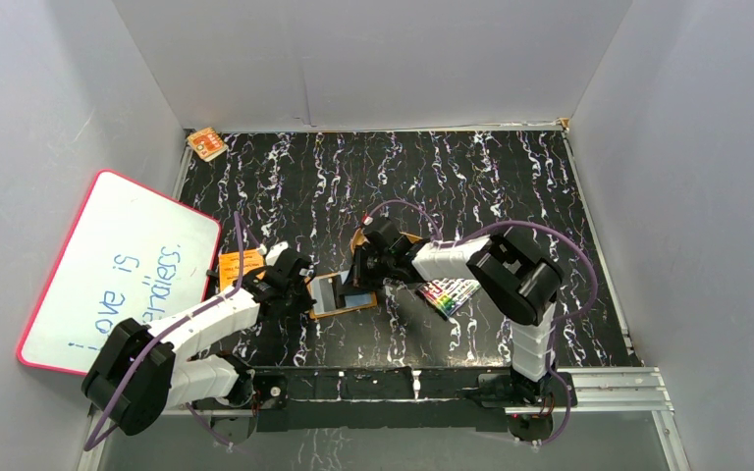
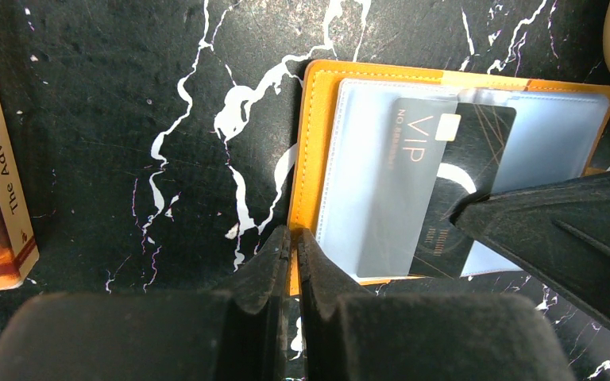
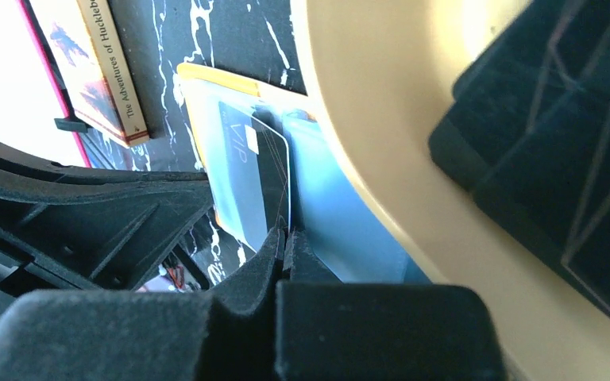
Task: Put the credit cards into the card holder
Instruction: Insert the credit card into the card holder, then adjust the card holder at the center of the board.
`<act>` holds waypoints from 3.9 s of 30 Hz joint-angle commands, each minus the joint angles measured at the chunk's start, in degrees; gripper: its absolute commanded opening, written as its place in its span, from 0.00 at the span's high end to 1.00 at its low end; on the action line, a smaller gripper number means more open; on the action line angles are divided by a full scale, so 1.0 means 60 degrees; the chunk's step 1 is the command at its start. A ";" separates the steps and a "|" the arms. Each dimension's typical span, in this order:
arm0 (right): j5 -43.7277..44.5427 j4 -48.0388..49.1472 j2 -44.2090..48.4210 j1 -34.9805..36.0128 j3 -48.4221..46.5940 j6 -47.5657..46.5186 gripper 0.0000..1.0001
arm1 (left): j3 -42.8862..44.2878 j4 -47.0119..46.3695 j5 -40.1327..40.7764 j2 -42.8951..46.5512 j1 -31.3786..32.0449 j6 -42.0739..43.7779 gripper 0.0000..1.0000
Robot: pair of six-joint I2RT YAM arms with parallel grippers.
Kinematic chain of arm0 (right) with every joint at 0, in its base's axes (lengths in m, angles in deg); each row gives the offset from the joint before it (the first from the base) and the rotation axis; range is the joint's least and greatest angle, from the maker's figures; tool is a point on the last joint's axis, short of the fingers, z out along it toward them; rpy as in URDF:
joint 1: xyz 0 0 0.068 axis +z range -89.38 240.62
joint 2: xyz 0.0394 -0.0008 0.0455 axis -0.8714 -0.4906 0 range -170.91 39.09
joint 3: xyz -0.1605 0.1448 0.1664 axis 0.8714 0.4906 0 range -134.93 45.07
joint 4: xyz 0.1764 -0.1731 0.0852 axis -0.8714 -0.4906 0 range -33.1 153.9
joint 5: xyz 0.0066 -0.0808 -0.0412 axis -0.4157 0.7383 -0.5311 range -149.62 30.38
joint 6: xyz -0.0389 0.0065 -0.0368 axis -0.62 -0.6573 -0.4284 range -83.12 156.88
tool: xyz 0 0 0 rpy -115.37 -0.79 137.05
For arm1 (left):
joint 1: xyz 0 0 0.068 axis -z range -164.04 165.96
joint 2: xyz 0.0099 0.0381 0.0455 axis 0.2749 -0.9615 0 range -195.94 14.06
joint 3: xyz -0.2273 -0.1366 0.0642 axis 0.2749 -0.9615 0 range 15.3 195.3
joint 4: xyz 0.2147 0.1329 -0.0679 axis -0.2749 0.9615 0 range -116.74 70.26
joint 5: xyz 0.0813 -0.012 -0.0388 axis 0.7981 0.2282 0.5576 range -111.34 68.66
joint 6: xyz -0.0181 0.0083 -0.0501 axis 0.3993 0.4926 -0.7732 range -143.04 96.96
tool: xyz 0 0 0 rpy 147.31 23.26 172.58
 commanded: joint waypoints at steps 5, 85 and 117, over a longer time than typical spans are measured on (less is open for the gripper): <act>-0.0334 -0.0257 -0.0643 0.0371 -0.0446 0.0045 1.00 | -0.0384 0.0178 -0.0505 -0.0442 0.0037 -0.0036 0.97; 0.2745 -0.0484 0.3597 0.1123 0.3145 -0.0025 0.55 | 0.1008 -0.0567 -0.2418 0.1364 0.0055 0.1356 0.14; 0.4187 -0.2712 0.5995 0.0737 0.2916 -0.1243 0.58 | 0.2523 -0.0147 -0.0130 -0.3414 0.1263 0.2691 0.42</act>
